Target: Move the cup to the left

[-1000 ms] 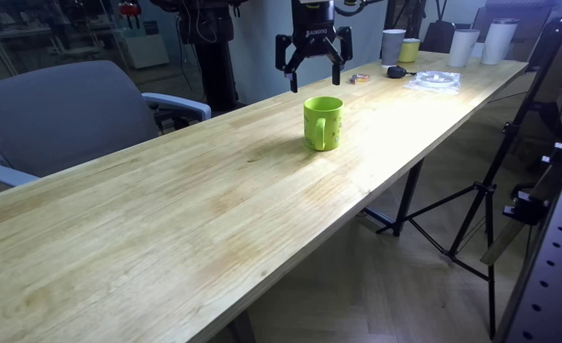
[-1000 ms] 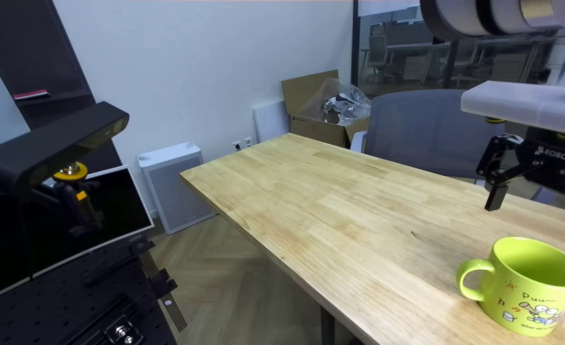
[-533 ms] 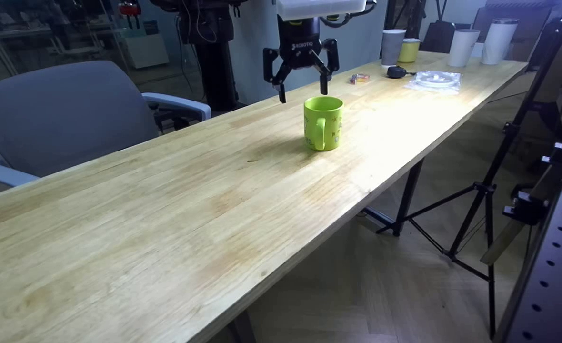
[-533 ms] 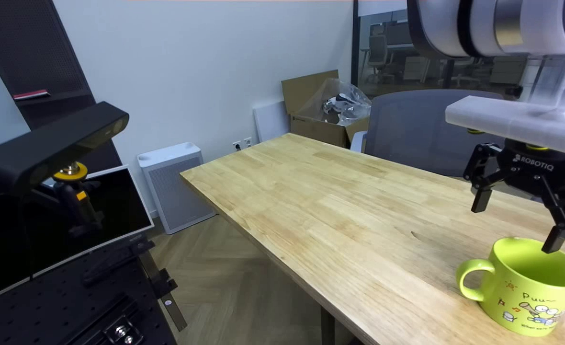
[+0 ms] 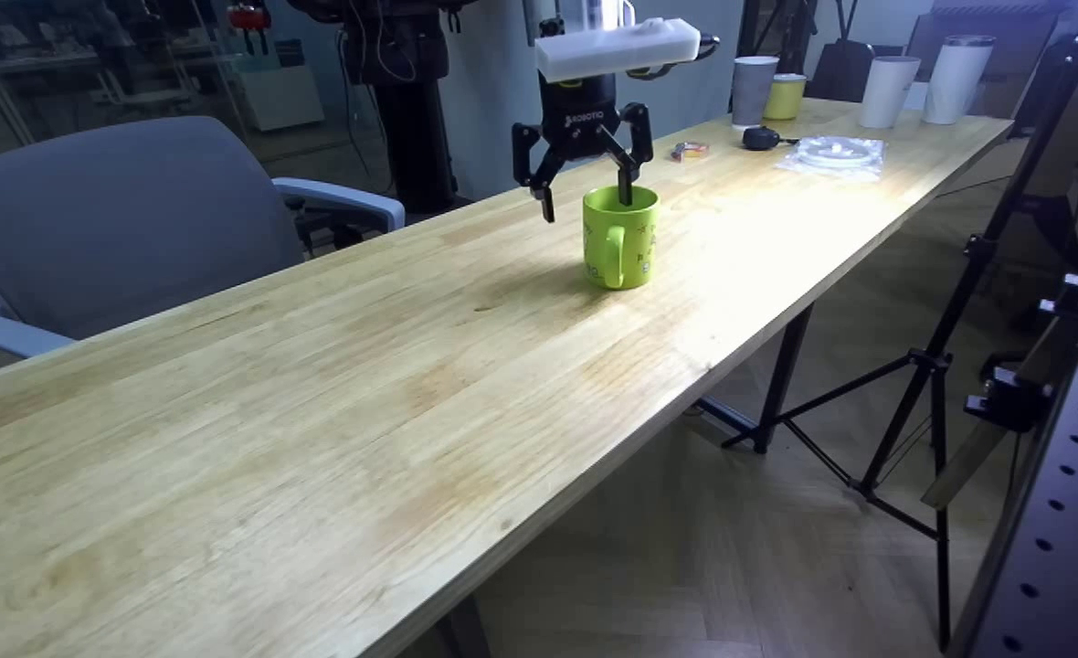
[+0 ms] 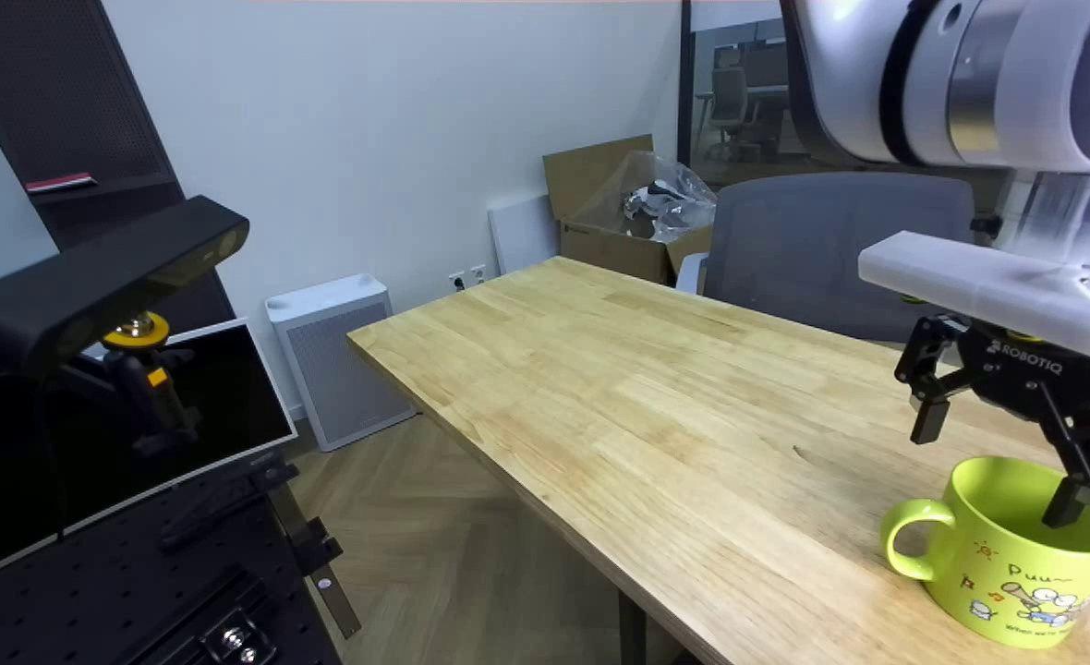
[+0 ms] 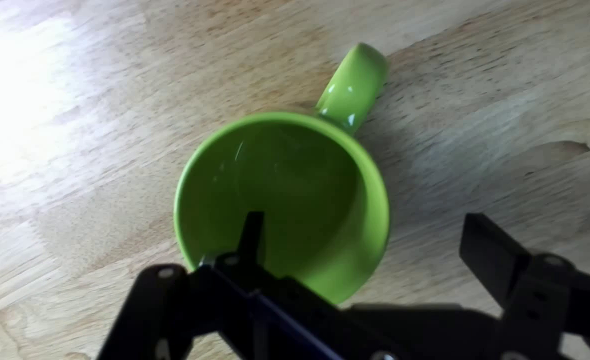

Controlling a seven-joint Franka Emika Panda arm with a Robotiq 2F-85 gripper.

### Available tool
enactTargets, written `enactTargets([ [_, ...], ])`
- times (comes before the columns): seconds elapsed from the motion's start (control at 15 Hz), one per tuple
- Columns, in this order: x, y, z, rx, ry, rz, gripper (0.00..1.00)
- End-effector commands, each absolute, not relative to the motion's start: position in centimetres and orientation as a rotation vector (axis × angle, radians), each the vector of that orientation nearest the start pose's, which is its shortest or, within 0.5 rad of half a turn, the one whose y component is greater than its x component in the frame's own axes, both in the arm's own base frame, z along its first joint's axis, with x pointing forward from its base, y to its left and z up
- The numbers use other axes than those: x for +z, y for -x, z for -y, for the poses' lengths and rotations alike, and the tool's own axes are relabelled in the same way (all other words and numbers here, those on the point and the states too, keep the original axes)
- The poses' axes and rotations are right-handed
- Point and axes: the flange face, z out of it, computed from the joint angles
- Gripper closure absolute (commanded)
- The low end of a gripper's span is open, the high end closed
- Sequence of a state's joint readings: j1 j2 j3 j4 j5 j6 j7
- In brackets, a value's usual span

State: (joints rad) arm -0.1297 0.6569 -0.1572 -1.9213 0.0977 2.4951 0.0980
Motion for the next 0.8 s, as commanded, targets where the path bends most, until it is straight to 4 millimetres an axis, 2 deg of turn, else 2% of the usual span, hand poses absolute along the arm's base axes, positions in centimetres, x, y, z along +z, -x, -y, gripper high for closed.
enactTargets([
  [0.0, 13.6, -59.5, 17.8, 0.119, 3.105, -0.737, 0.27],
  [0.4, 12.5, -59.5, 18.1, 0.152, 3.115, -0.759, 0.69],
  [0.73, 13.8, -60.2, 18.3, 0.177, 3.1, -0.759, 0.99],
])
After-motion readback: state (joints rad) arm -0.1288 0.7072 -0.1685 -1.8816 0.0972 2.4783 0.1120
